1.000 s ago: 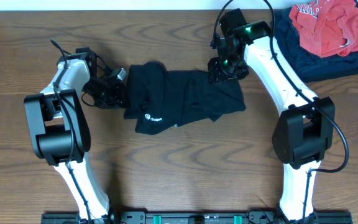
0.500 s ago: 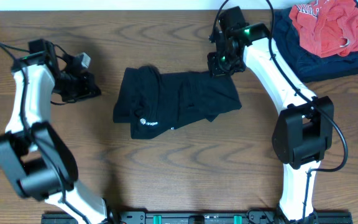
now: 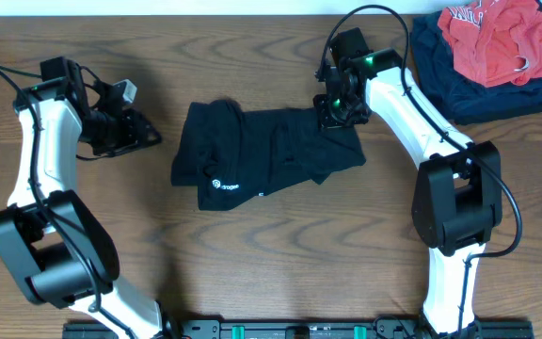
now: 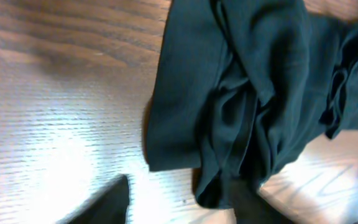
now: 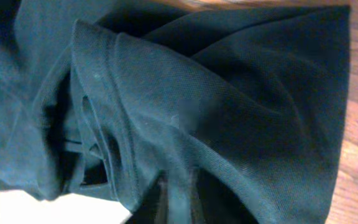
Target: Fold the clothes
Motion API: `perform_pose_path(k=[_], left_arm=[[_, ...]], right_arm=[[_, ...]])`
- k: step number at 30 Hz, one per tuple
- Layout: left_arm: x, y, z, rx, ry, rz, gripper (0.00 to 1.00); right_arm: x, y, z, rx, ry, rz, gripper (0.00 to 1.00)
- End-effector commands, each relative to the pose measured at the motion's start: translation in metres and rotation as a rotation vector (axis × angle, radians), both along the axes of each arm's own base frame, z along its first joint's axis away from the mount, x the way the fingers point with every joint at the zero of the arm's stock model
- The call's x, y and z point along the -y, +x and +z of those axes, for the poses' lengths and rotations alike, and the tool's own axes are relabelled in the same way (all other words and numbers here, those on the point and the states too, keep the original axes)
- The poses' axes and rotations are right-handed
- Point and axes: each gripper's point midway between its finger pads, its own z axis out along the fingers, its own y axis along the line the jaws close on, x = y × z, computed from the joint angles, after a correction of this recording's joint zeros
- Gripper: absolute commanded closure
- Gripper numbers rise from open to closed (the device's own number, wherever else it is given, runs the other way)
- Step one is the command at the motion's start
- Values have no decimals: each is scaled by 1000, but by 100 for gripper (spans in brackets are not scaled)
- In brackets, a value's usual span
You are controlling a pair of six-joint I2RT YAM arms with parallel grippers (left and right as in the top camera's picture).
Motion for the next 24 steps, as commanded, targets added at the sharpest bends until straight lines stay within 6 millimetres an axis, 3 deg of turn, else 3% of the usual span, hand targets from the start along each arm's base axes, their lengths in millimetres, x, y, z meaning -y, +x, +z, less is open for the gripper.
perform_pose_path(k=[1,4,11,17,24], left_arm=[[3,2,-18,-23,0,-52,30],[12,7,-34,-25,2,-115,26],[39,12,-73,-67,87,-255,25],[49,25,-79,-22,143,-299,25],[44,30,-87,-18,179,-295,25]], right_arm=[[-3,-1,10,19,22,26,74],[4,0,10,19,8,23,67],[31,3,9,-3,-34,-28,67],[52,-1,7,-42,-58,-57,67],[56,0,7,-41,-62,-60,67]])
